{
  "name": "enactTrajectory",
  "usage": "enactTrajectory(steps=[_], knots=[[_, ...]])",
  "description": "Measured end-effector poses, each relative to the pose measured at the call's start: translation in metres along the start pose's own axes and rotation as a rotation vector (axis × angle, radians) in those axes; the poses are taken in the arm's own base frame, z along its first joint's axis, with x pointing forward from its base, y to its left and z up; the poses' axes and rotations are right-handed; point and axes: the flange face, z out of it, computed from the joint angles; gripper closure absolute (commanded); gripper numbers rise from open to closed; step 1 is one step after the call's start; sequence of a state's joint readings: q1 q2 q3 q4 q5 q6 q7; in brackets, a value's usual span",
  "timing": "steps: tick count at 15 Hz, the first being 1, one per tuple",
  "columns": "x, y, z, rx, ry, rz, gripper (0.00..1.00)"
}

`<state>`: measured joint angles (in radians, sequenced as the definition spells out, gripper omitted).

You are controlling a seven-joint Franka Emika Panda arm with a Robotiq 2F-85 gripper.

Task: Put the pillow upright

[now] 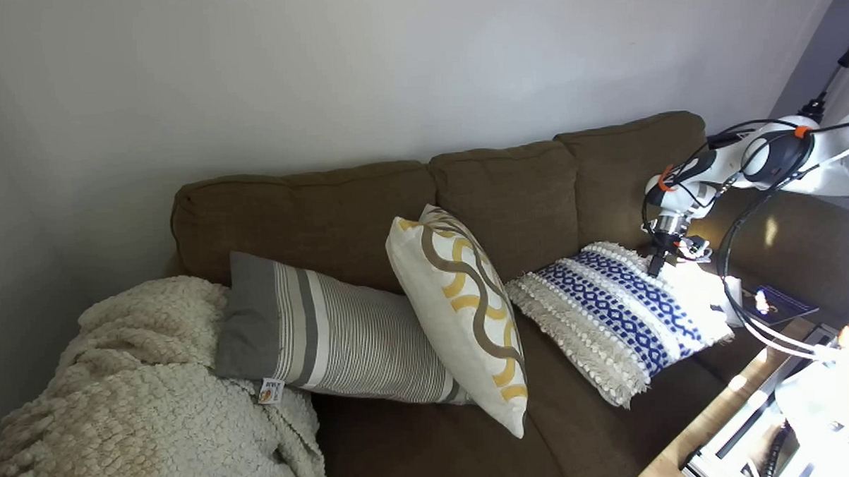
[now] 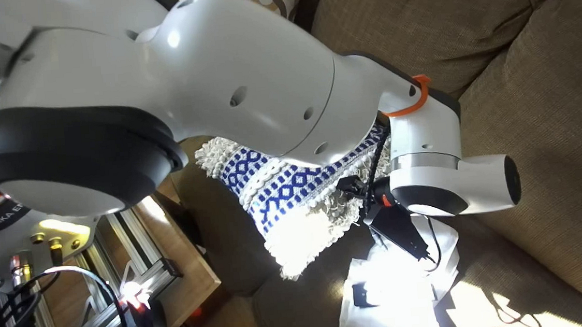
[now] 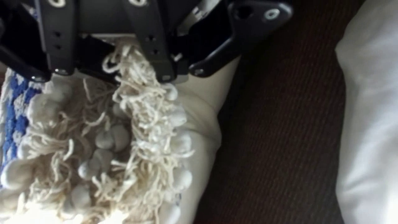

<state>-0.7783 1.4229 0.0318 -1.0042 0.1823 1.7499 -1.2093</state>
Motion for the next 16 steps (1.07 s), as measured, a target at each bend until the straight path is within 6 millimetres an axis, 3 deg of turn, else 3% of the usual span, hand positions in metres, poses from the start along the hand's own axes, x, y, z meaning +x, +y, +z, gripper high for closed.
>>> enactTrajectory(steps=[5, 11, 14, 15, 16], knots=[[0.024, -0.028, -0.005, -0.138, -0.085, -0.184, 0.96], [0.059, -0.076, 0.012, -0.387, -0.159, -0.344, 0.96], [0.062, -0.101, 0.019, -0.508, -0.118, -0.383, 0.96], [0.06, -0.11, 0.02, -0.545, -0.103, -0.384, 0.85], [0.057, -0.12, 0.022, -0.58, -0.092, -0.379, 0.85]])
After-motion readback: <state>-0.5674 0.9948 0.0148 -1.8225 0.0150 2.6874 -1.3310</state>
